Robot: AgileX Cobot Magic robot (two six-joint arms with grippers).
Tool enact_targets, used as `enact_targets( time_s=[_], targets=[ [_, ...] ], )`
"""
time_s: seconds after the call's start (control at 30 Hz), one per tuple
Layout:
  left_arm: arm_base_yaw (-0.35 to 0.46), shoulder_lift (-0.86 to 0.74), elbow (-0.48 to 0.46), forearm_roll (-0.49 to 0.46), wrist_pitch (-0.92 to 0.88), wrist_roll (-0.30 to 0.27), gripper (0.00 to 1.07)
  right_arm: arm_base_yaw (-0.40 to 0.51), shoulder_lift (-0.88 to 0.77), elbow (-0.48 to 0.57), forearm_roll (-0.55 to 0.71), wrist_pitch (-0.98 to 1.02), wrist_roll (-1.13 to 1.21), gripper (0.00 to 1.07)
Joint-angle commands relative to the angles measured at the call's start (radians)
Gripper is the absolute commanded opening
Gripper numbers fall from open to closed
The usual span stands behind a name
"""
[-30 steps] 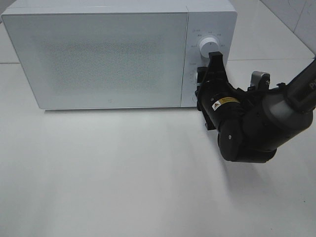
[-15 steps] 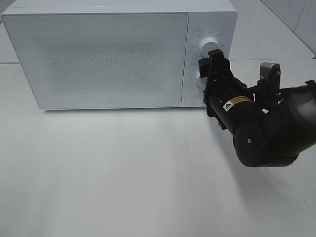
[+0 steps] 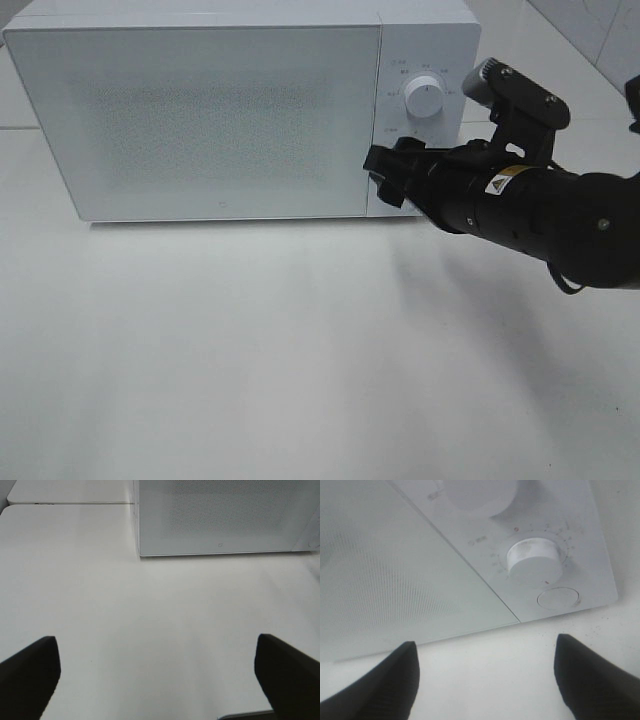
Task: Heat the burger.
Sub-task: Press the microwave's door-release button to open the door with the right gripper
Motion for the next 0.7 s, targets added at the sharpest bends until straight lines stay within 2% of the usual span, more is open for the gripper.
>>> enact_targets(
  time_s=[0.03,0.07,0.27,0.5,0.57,0.7],
  targets=[
    [0.002,-0.019,0.001,-0.004,-0.014,-0.009,0.98,-0.004,-0.05,0.002,-0.011,0.095,-0.178,0.71],
    [0.002,-0.019,0.001,-0.004,-0.014,-0.009,0.98,-0.004,-0.081,0.002,-0.015,0.161,-0.285,0.71],
    [0.002,-0.019,0.001,-0.004,-0.014,-0.009,0.98,-0.004,-0.177,0.002,-0.03,0.319,-0.448,0.71],
    [0.002,-0.019,0.001,-0.004,-0.014,-0.009,0.98,-0.004,-0.294,0.002,-0.111,0.457,-0.46,0.71],
    [0.002,-0.019,0.001,-0.004,-0.014,-0.009,0.98,-0.004,-0.365,0.002,-0.144,0.576,-0.459,0.71],
    [0.002,-0.019,0.001,-0.004,-0.014,-0.009,0.98,-0.004,-0.417,0.002,-0.158,0.664,-0.455,0.71]
  ],
)
